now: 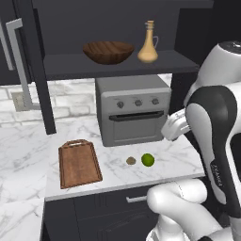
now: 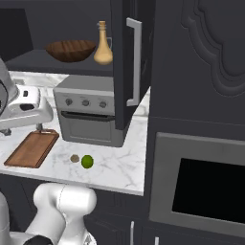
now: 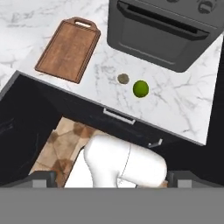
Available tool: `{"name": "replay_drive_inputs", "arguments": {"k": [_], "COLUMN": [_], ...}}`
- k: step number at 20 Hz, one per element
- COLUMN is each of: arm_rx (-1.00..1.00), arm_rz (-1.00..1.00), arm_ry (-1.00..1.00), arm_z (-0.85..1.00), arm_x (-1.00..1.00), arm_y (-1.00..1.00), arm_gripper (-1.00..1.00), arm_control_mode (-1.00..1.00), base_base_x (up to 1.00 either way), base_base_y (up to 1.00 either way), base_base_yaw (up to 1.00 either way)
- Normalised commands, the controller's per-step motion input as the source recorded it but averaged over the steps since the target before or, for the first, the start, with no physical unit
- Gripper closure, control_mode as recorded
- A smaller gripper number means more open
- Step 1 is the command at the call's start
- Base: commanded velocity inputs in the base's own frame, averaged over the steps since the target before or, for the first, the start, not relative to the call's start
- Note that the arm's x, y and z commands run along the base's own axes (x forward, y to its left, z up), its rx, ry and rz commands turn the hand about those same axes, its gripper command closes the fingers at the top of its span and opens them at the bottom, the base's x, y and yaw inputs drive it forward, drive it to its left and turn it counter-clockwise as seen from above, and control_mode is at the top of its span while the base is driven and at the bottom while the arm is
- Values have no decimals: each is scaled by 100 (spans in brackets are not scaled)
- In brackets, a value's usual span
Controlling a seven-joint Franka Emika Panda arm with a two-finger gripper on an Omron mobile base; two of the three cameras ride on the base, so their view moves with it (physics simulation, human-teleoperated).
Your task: Open the cabinet. Place the bowl and condiment on the counter. Then place the lime and garlic on the cutting board.
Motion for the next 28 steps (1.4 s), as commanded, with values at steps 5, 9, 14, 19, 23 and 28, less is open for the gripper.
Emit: {"name": "replay_drive_inputs", "arguments": {"k": [5,9,14,19,23,28], "arm_rx": [0,0,5,6,3,0], "arm_rz": [-9,-10,-9,-5,-4,-4], "arm_ry": [-7,-3,3,5,9,10], "arm_z": [-77,-44,-9,-46,-67,-65], "arm_x": [55,55,30,24,38,51], "arm_y": [-14,-12,-26,-21,-5,0], "arm_gripper": [-100,-100,-100,-100,-100,-100], "arm_control_mode": [-100,-100,-100,-100,-100,-100], "base_base_x": [0,0,0,0,0,0], "base_base_y": [0,0,0,0,0,0], "base_base_yaw": [0,0,0,0,0,0]}}
